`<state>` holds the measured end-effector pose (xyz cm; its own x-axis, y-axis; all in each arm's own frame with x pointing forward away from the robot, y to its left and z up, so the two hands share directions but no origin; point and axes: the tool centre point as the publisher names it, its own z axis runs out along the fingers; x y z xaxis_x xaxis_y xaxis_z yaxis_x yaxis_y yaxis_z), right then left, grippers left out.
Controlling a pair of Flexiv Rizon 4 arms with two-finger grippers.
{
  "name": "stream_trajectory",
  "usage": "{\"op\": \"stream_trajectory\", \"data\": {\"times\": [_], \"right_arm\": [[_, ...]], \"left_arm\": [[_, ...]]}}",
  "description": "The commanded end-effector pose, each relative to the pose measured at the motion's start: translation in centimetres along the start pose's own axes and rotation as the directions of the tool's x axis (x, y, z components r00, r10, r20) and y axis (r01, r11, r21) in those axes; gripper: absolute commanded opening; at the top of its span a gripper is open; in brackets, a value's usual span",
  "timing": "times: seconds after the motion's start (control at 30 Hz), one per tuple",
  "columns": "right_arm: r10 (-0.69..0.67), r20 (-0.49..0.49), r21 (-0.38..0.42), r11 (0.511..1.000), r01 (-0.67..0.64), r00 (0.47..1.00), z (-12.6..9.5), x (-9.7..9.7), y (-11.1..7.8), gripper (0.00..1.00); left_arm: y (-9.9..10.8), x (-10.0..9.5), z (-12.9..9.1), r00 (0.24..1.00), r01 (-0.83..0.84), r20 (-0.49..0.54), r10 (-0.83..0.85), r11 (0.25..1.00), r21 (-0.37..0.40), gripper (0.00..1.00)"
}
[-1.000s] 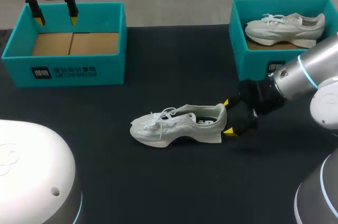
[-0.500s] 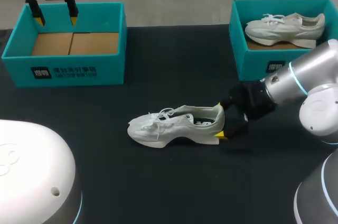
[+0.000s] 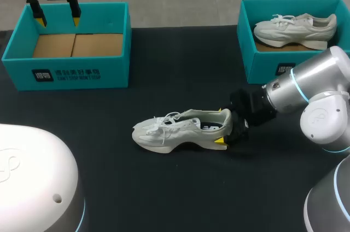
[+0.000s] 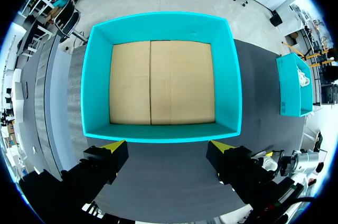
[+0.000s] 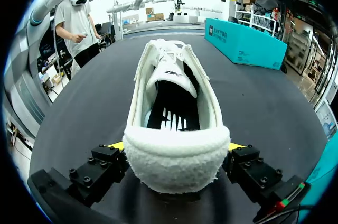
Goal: Take the shoe out of the shoebox, open the shoe tongue, remove and reinsert the insole, then place the shoe into the shoebox
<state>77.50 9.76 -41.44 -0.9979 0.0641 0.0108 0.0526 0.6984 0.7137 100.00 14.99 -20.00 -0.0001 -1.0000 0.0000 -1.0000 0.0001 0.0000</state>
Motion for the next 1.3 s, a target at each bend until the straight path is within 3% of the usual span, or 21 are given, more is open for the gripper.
{"op": "stream_trajectory", "data": {"times": [0.03,0.1,0.13,0.23,1.13,1.3], "right_arm": [[0.01,-0.005,-0.005,1.0,-0.01,1.0,0.7,-0.2,-0.1,1.0],[0.026,-0.007,-0.012,1.0,-0.026,1.0,0.8,-0.1,-0.4,1.0],[0.028,-0.008,-0.01,1.0,-0.029,1.0,0.9,-0.1,-0.5,0.69],[0.039,-0.014,-0.008,0.999,-0.039,0.999,1.0,0.0,-0.8,0.0],[0.04,0.004,0.014,0.999,-0.04,0.999,0.9,0.2,-1.0,0.0],[0.04,0.004,0.014,0.999,-0.04,0.999,0.9,0.2,-1.0,0.0]], "left_arm": [[0.0,0.0,0.0,1.0,0.0,0.0,0.0,1.0,0.0,1.0],[0.0,0.0,0.0,1.0,0.0,0.0,0.0,1.0,0.0,1.0],[0.0,0.0,0.0,1.0,0.0,0.0,0.0,1.0,0.0,1.0],[0.0,0.0,0.0,1.0,0.0,0.0,0.0,1.0,0.0,1.0],[0.0,0.0,0.0,1.0,0.0,0.0,0.0,1.0,0.0,1.0],[2.0,2.7,1.4,0.993,0.116,-0.008,-0.116,0.993,-0.013,1.0]]}}
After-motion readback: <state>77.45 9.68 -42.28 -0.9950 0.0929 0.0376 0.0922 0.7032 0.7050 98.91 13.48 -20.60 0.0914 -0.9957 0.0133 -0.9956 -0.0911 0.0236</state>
